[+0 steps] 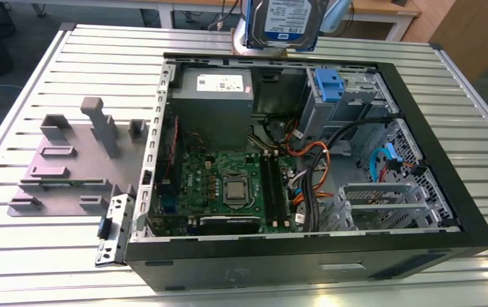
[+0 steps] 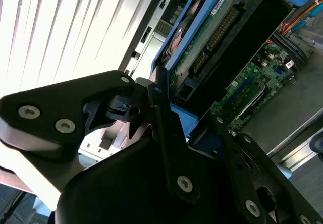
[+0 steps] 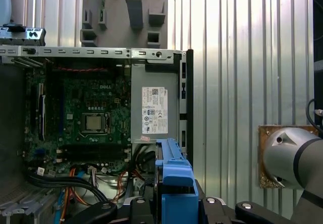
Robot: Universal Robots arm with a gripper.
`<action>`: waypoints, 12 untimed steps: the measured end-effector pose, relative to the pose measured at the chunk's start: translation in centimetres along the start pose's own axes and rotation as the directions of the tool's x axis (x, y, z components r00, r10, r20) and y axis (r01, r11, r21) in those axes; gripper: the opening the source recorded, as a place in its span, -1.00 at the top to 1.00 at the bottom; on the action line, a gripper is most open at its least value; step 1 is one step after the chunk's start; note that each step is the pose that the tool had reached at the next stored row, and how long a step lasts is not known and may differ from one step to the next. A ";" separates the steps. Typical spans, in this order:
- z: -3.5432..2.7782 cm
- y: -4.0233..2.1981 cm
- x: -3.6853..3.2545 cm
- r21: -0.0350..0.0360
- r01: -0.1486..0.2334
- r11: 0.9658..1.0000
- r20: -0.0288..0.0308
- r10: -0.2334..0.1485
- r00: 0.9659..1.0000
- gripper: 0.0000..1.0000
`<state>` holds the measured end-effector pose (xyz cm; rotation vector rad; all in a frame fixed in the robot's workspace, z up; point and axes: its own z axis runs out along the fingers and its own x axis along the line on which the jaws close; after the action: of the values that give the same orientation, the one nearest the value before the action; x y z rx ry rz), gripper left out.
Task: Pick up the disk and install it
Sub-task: 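Pick up the disk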
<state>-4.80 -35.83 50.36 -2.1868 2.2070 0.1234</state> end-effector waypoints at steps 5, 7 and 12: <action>0.00 -0.10 0.00 0.000 0.000 1.000 0.000 0.000 1.000 0.26; 0.00 -0.16 0.00 0.000 0.000 1.000 0.000 0.000 1.000 0.26; -0.01 -0.27 0.00 0.000 0.000 1.000 0.000 0.000 1.000 0.26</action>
<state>-4.53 -35.83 50.36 -2.1869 2.2070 0.1234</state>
